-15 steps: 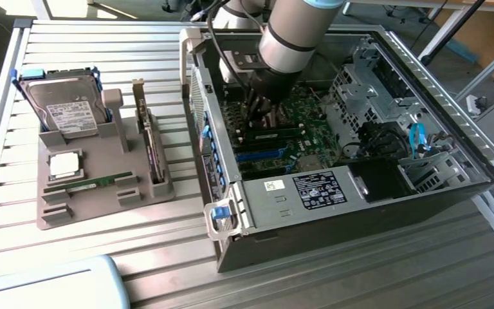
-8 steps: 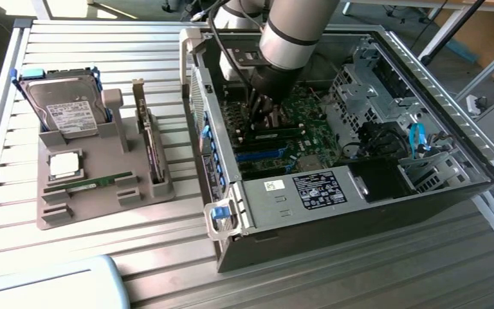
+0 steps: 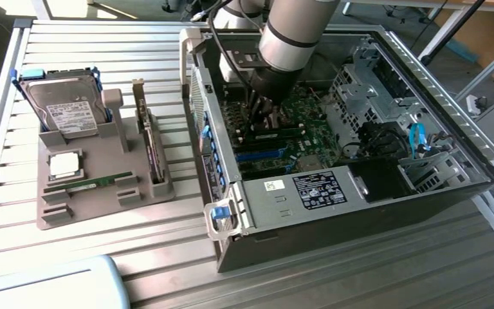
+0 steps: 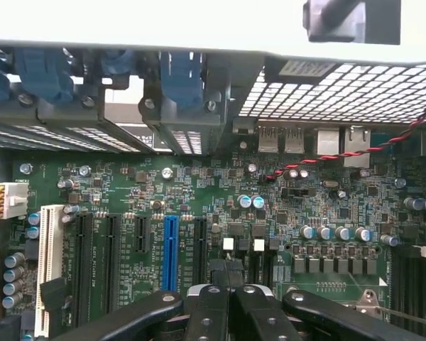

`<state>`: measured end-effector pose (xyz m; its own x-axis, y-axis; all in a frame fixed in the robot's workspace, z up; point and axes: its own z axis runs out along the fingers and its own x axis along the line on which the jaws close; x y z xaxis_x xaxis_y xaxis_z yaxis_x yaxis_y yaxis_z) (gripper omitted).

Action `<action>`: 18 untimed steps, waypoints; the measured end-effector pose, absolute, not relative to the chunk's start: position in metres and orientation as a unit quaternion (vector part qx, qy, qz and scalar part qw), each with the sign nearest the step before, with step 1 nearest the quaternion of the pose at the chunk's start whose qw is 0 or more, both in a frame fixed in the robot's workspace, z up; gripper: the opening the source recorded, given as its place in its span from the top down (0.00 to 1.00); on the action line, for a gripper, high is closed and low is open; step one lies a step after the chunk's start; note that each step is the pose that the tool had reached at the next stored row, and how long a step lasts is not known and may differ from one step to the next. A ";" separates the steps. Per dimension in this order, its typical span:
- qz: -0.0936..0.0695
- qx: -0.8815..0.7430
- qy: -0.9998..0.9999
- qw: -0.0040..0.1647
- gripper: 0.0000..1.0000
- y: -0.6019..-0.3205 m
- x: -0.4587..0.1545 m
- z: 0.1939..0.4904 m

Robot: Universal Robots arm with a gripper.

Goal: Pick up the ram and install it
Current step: 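Press down the ram until it locks into place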

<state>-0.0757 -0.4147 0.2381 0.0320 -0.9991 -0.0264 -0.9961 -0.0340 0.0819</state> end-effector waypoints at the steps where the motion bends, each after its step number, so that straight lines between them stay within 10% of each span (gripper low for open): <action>1: -0.038 0.718 -0.695 0.020 0.89 -0.415 -0.076 0.238; 18: -0.040 0.718 -0.695 0.019 0.89 -0.415 -0.076 0.231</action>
